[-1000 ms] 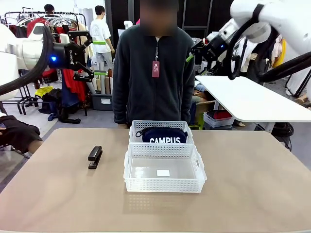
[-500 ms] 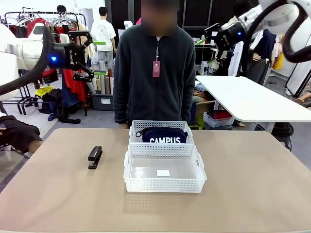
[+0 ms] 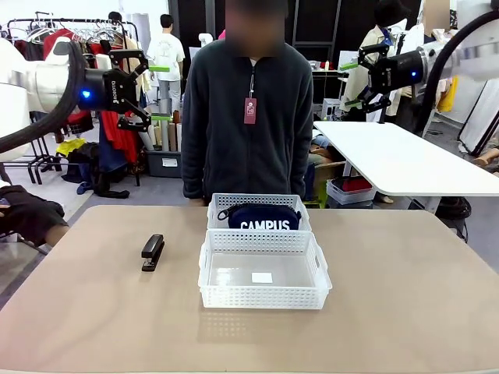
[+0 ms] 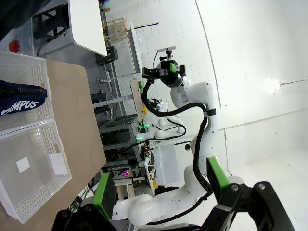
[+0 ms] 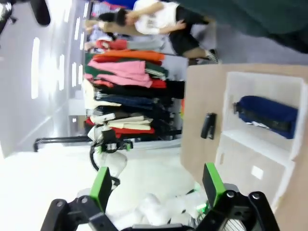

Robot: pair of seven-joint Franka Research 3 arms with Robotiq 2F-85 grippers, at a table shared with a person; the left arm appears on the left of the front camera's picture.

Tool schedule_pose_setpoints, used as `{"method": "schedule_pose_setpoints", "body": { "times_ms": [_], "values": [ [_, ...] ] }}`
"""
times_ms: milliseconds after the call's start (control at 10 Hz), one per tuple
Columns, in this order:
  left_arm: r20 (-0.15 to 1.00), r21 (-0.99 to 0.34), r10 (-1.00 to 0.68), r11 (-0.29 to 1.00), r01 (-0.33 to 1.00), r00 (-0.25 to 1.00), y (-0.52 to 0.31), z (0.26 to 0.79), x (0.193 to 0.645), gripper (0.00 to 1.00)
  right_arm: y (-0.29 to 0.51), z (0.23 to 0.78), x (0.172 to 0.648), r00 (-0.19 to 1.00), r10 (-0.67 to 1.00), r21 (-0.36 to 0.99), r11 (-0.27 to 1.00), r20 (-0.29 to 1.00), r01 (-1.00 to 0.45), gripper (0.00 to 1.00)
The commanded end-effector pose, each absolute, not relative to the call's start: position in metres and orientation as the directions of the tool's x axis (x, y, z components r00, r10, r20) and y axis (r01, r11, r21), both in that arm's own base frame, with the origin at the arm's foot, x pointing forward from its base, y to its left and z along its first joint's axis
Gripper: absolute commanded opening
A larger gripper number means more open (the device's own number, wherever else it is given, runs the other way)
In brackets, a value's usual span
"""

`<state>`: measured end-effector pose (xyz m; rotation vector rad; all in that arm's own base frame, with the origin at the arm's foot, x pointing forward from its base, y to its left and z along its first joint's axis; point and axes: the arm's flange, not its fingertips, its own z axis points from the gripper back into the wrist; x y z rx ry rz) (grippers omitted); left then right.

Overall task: Distribute items into two baskets.
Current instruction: Pick up the Stapler that the person points to.

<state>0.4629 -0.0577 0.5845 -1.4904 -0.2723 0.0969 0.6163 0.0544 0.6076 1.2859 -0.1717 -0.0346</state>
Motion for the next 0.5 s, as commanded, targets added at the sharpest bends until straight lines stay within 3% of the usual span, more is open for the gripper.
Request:
{"method": "schedule_pose_setpoints", "body": {
  "times_ms": [0,400],
  "values": [
    [0.117,-0.992,0.228,0.077,0.102,0.967,-0.058,0.587,0.462,1.0,0.066,0.586,0.585,0.987,-0.121,0.976,0.202,0.106,-0.08,1.0],
    [0.117,-0.992,0.228,0.077,0.102,0.967,-0.058,0.587,0.462,1.0,0.075,0.576,0.578,0.981,-0.192,0.981,0.188,-0.004,0.04,1.0]
  ]
}}
